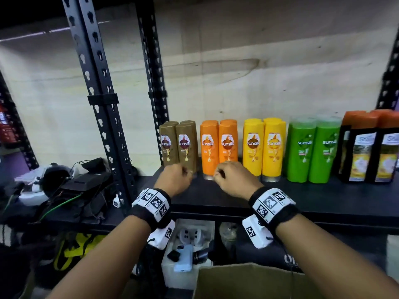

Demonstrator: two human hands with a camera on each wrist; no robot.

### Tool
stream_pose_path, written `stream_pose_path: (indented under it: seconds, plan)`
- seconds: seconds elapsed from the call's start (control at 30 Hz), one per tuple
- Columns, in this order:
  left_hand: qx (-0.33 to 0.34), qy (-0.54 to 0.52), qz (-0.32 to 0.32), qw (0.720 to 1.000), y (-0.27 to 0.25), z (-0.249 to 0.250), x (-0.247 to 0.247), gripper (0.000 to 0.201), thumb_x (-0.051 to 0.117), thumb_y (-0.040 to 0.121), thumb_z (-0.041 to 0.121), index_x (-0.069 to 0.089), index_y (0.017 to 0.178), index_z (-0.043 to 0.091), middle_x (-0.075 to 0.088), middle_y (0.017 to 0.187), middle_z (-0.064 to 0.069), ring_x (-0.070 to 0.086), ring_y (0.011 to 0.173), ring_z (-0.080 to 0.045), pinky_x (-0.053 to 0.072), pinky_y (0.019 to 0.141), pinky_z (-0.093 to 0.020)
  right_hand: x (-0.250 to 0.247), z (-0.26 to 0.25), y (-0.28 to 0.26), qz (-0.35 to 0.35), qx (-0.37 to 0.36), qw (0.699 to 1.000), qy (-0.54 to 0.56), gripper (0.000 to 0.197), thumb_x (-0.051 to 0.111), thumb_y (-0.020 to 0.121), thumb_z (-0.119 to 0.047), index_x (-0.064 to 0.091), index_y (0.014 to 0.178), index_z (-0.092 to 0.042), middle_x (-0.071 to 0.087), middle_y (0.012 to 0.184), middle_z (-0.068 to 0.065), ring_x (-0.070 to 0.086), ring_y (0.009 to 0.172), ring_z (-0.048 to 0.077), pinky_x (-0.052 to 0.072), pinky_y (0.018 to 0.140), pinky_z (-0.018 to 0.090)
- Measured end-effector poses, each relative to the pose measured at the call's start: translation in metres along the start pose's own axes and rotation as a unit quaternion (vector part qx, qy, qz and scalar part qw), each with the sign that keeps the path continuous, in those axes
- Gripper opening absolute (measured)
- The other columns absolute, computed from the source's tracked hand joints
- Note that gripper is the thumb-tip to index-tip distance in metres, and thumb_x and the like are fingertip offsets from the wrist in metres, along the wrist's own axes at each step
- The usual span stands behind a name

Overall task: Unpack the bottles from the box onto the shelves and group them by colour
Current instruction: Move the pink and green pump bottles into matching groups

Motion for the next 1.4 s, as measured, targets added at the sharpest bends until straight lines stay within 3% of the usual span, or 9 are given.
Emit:
stream_pose_path:
  seconds: [0.1, 0.33, 0.5, 0.67, 0.77, 0.97, 1.13, 1.27, 1.4]
  plan:
    - [0.038, -0.007, -0.001, 0.999, -0.015, 0.028, 0.006, 0.016, 0.058, 0.096, 0.037, 0.063, 0.087, 0.024, 0.070, 0.093, -0.005, 0.066, 0.094, -0.029, 0.046, 0.075, -0.030, -0.024, 0.017, -0.031, 0.005, -0.011, 1.000, -0.005, 0.021, 0.052, 0.099, -0.028, 0.067, 0.092, -0.017, 0.068, 0.098, 0.001, 0.061, 0.092, 0.020, 0.050, 0.080, 0.037]
    - [0.121, -0.024, -0.018, 0.992, -0.015, 0.092, 0.009, 0.024, 0.055, 0.098, 0.036, 0.069, 0.104, 0.017, 0.071, 0.098, -0.004, 0.067, 0.094, -0.025, 0.055, 0.083, -0.039, -0.070, 0.060, -0.069, 0.039, 0.006, 0.999, -0.009, 0.013, 0.055, 0.095, -0.030, 0.066, 0.090, -0.025, 0.066, 0.093, -0.009, 0.059, 0.086, 0.012, 0.053, 0.079, 0.037]
    - [0.161, -0.030, 0.023, 0.986, 0.020, 0.124, -0.007, 0.026, 0.054, 0.099, 0.040, 0.071, 0.105, 0.020, 0.071, 0.092, 0.002, 0.066, 0.091, -0.021, 0.055, 0.079, -0.037, -0.095, 0.072, -0.037, 0.092, 0.005, 0.996, 0.002, 0.016, 0.057, 0.097, -0.030, 0.070, 0.093, -0.021, 0.068, 0.094, -0.007, 0.060, 0.086, 0.013, 0.051, 0.079, 0.034]
    - [0.200, -0.053, 0.090, 0.974, 0.077, 0.152, -0.029, 0.022, 0.055, 0.097, 0.043, 0.070, 0.094, 0.026, 0.065, 0.075, 0.013, 0.061, 0.078, -0.011, 0.040, 0.058, -0.021, -0.123, 0.079, 0.019, 0.135, -0.033, 0.990, -0.003, 0.017, 0.056, 0.098, -0.030, 0.071, 0.094, -0.021, 0.066, 0.091, -0.008, 0.059, 0.085, 0.011, 0.048, 0.076, 0.031]
    - [0.193, -0.057, 0.102, 0.974, 0.116, 0.172, -0.044, 0.023, 0.055, 0.097, 0.045, 0.070, 0.092, 0.027, 0.065, 0.077, 0.013, 0.060, 0.078, -0.012, 0.041, 0.062, -0.025, -0.150, 0.080, 0.056, 0.152, -0.046, 0.987, -0.001, 0.016, 0.055, 0.097, -0.028, 0.070, 0.096, -0.023, 0.066, 0.093, -0.010, 0.059, 0.086, 0.009, 0.048, 0.076, 0.028]
    - [0.123, -0.051, 0.047, 0.990, 0.189, 0.213, -0.085, 0.028, 0.056, 0.097, 0.041, 0.072, 0.094, 0.018, 0.072, 0.093, -0.004, 0.065, 0.093, -0.026, 0.054, 0.082, -0.036, -0.215, 0.081, 0.133, 0.085, 0.002, 0.996, 0.026, 0.016, 0.057, 0.094, -0.022, 0.071, 0.100, -0.021, 0.069, 0.098, -0.007, 0.061, 0.093, 0.011, 0.049, 0.083, 0.029]
    - [0.069, -0.001, -0.021, 0.997, 0.235, 0.236, -0.121, 0.033, 0.054, 0.098, 0.041, 0.072, 0.100, 0.013, 0.071, 0.106, -0.011, 0.064, 0.104, -0.032, 0.054, 0.088, -0.037, -0.262, 0.085, 0.183, 0.023, 0.047, 0.998, 0.027, 0.019, 0.056, 0.094, -0.020, 0.074, 0.098, -0.018, 0.071, 0.096, -0.009, 0.062, 0.093, 0.012, 0.047, 0.081, 0.027]
    - [0.063, 0.062, -0.098, 0.991, 0.252, 0.250, -0.139, 0.039, 0.049, 0.102, 0.042, 0.067, 0.113, 0.010, 0.063, 0.127, -0.011, 0.051, 0.124, -0.030, 0.047, 0.099, -0.036, -0.290, 0.083, 0.197, -0.040, 0.078, 0.995, 0.044, 0.020, 0.056, 0.094, -0.020, 0.075, 0.098, -0.017, 0.074, 0.101, -0.006, 0.065, 0.098, 0.014, 0.051, 0.085, 0.028]
    - [0.029, 0.074, -0.167, 0.983, 0.249, 0.266, -0.156, 0.042, 0.048, 0.101, 0.046, 0.066, 0.117, 0.012, 0.058, 0.133, -0.013, 0.054, 0.123, -0.031, 0.048, 0.100, -0.037, -0.321, 0.070, 0.193, -0.096, 0.106, 0.988, 0.055, 0.021, 0.054, 0.095, -0.022, 0.074, 0.100, -0.017, 0.074, 0.106, -0.003, 0.065, 0.100, 0.016, 0.054, 0.087, 0.032]
Point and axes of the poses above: each hand's wrist, its own y-axis towards the middle knuckle, its own x-axis out of the palm, z = x × y, the point moved 1 cm from there along y, towards the middle knuckle
